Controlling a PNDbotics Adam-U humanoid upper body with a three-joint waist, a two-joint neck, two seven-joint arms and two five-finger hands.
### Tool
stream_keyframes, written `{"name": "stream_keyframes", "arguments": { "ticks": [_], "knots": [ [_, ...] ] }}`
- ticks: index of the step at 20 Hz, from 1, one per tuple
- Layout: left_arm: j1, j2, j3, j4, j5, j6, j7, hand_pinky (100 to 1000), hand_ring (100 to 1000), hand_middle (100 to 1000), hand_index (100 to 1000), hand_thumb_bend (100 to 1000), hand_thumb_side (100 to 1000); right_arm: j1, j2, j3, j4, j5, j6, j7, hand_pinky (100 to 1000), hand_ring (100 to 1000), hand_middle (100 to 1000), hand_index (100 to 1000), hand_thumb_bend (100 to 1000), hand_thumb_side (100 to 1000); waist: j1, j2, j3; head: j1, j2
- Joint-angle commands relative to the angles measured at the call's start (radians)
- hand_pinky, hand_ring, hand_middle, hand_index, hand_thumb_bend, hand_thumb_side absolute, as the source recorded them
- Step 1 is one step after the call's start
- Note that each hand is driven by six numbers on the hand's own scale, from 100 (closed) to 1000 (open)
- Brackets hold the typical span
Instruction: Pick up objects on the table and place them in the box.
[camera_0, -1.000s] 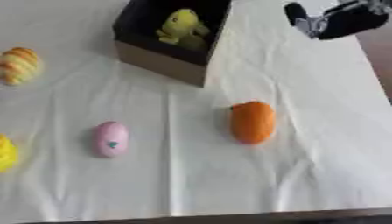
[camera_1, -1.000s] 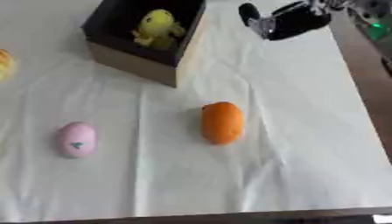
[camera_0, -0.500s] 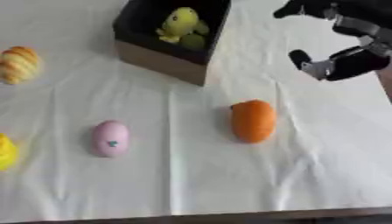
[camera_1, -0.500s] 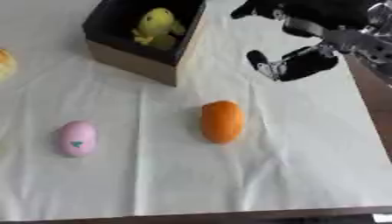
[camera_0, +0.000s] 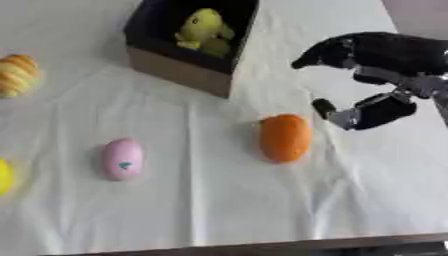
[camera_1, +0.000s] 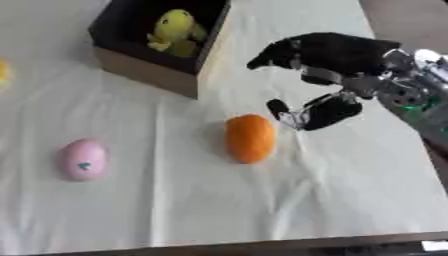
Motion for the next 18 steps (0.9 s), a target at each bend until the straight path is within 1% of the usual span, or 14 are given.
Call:
{"name": "stream_keyframes", "arguments": {
  "ticks": [1, 4, 7, 9, 11, 12, 15, 18],
  "knots": [
    [-0.008, 0.016, 0.002, -0.02, 0.002, -0.001, -0.004, 749, 824, 759, 858, 440, 774, 0.002, -0.013, 0.003, -0.016, -0.026, -0.013, 0.028, 899, 914, 850, 952, 100, 477, -0.007, -0.021, 0.0, 0.002, -0.003],
    [-0.006, 0.015, 0.001, -0.02, 0.002, 0.0, -0.003, 749, 824, 759, 857, 441, 774, 0.009, -0.012, 0.009, -0.016, -0.048, -0.031, 0.047, 908, 919, 855, 956, 100, 509, -0.008, -0.023, -0.001, 0.003, -0.005],
    [-0.008, 0.013, 0.001, -0.02, 0.003, 0.0, -0.003, 748, 824, 757, 857, 441, 774, 0.012, -0.007, 0.023, -0.016, -0.069, -0.041, 0.068, 911, 921, 857, 962, 100, 517, -0.008, -0.024, 0.0, -0.002, -0.01],
    [-0.01, 0.013, -0.001, -0.02, 0.005, 0.0, -0.004, 748, 824, 755, 856, 440, 774, 0.011, -0.003, 0.035, -0.016, -0.064, -0.043, 0.084, 913, 926, 860, 966, 100, 517, -0.008, -0.023, 0.001, -0.004, -0.01],
    [-0.011, 0.012, -0.002, -0.02, 0.006, 0.0, -0.005, 748, 824, 754, 855, 440, 774, 0.011, 0.003, 0.047, -0.016, -0.042, -0.041, 0.101, 914, 933, 863, 972, 100, 521, -0.007, -0.022, 0.003, -0.007, -0.009],
    [-0.011, 0.011, -0.002, -0.02, 0.006, 0.0, -0.006, 747, 824, 753, 854, 440, 773, 0.01, 0.006, 0.051, -0.016, -0.023, -0.038, 0.107, 912, 941, 866, 977, 100, 509, -0.007, -0.022, 0.003, -0.008, -0.009],
    [-0.012, 0.006, -0.004, -0.02, 0.008, 0.0, -0.005, 747, 824, 752, 853, 439, 774, 0.011, 0.022, 0.063, -0.016, 0.061, -0.031, 0.117, 909, 942, 867, 978, 100, 509, -0.004, -0.018, 0.006, -0.011, -0.013],
    [-0.012, 0.002, -0.004, -0.02, 0.01, 0.0, -0.004, 746, 823, 751, 851, 439, 774, 0.015, 0.039, 0.077, -0.016, 0.121, -0.021, 0.124, 907, 944, 869, 981, 100, 501, -0.002, -0.014, 0.008, -0.013, -0.017]
  ]
}}
